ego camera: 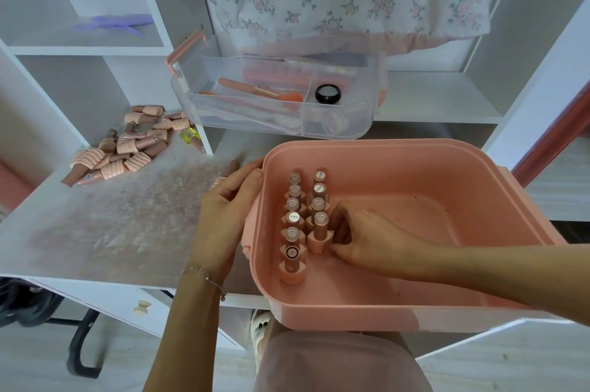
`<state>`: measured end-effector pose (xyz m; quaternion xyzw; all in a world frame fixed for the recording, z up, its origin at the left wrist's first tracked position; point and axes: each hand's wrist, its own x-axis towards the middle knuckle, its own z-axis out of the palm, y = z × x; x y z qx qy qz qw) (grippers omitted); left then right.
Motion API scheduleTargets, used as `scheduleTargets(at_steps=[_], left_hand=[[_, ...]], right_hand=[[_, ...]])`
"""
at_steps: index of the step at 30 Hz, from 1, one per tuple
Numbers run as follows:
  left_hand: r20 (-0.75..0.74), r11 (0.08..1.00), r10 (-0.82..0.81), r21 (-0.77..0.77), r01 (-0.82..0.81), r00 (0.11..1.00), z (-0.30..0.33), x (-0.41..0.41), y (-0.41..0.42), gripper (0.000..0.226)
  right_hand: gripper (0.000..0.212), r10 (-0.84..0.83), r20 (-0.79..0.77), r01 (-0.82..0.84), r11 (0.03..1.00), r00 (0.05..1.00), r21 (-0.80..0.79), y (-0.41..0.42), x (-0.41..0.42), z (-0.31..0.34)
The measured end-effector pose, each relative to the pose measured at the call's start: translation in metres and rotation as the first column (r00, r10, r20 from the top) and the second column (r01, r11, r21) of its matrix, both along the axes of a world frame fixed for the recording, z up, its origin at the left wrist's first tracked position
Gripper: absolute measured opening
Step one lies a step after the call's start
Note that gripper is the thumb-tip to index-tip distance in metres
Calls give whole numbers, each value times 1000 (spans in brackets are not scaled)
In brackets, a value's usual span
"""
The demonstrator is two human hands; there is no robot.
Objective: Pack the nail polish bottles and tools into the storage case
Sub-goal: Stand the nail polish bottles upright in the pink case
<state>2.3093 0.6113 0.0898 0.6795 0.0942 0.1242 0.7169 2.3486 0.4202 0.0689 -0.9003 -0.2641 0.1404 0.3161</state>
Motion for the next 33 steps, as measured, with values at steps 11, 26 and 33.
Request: scheduleTargets(at_steps=[11,26,33], left_hand=[[3,1000,4,16,-4,1000,2,0,0,20],[11,999,-14,37,13,1000,2,0,1,17],[18,999,-16,34,16,1000,1,1,0,18]], right_hand=[[18,-31,313,-28,983,949,184,-7,9,38],[21,348,538,-290,938,768,-192,-2,32,44],[21,372,537,-316,928,757,-197,-6,33,44]])
